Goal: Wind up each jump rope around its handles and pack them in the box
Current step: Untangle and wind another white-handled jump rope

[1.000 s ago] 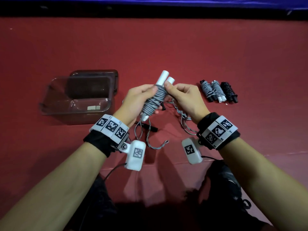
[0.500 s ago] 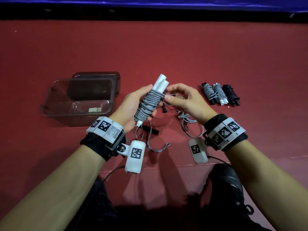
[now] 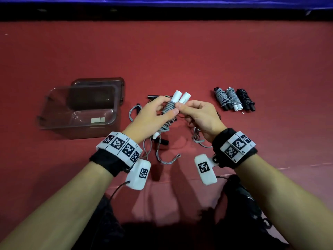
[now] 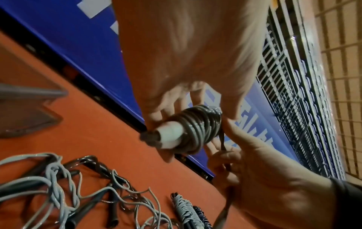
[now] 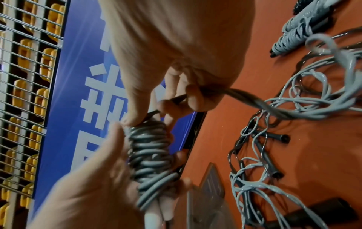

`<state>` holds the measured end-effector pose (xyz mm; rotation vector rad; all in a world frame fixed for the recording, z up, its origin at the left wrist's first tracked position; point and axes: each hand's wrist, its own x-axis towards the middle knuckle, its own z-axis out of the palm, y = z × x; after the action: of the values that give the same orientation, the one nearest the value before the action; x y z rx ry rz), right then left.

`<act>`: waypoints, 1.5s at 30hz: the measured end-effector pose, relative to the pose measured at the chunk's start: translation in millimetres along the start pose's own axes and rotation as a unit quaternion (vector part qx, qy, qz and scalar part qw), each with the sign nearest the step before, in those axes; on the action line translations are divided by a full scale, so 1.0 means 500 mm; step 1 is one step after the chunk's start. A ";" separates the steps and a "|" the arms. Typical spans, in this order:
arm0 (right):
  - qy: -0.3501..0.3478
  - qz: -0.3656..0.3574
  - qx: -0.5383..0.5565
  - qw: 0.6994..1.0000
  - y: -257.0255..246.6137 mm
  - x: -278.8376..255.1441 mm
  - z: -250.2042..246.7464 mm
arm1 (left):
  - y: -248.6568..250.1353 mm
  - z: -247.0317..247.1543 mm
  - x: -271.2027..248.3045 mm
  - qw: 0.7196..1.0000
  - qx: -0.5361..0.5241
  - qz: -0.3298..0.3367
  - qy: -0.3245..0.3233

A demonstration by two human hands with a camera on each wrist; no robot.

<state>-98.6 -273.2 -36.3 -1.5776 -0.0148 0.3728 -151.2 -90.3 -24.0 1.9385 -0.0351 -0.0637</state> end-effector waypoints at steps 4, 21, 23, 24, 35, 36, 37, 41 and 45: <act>0.015 -0.015 0.006 1.000 0.005 -0.005 0.011 | -0.002 0.014 -0.001 0.981 -0.176 -0.082 0.015; -0.109 -0.176 -0.206 0.956 -0.001 -0.003 -0.013 | 0.004 0.029 -0.014 0.923 -0.319 -0.177 0.122; -0.125 -0.142 -0.232 0.954 -0.012 0.004 -0.017 | 0.008 0.034 -0.017 0.931 -0.298 -0.157 0.137; -0.132 -0.131 -0.242 0.952 -0.015 0.009 -0.018 | 0.009 0.034 -0.017 0.935 -0.290 -0.148 0.137; -0.187 -0.022 0.061 0.980 0.002 -0.008 -0.014 | 0.038 0.019 -0.012 0.946 -0.269 -0.181 -0.022; -0.158 -0.015 0.069 0.985 0.005 -0.006 -0.014 | 0.030 0.028 -0.012 0.978 -0.149 -0.139 0.043; -0.137 -0.008 0.081 0.987 0.006 -0.005 -0.013 | 0.022 0.033 -0.015 0.991 -0.039 -0.079 0.103; -0.077 0.026 0.117 0.990 0.008 0.002 -0.007 | 0.001 0.038 -0.026 0.993 0.051 0.083 0.068; -0.028 0.022 -0.001 0.999 -0.008 -0.005 -0.001 | -0.009 0.035 -0.014 0.995 -0.005 0.046 0.090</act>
<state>-99.8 -274.0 -31.8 -1.5706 -0.0235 0.4518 -159.3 -104.8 -34.2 1.9238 -0.0044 0.1717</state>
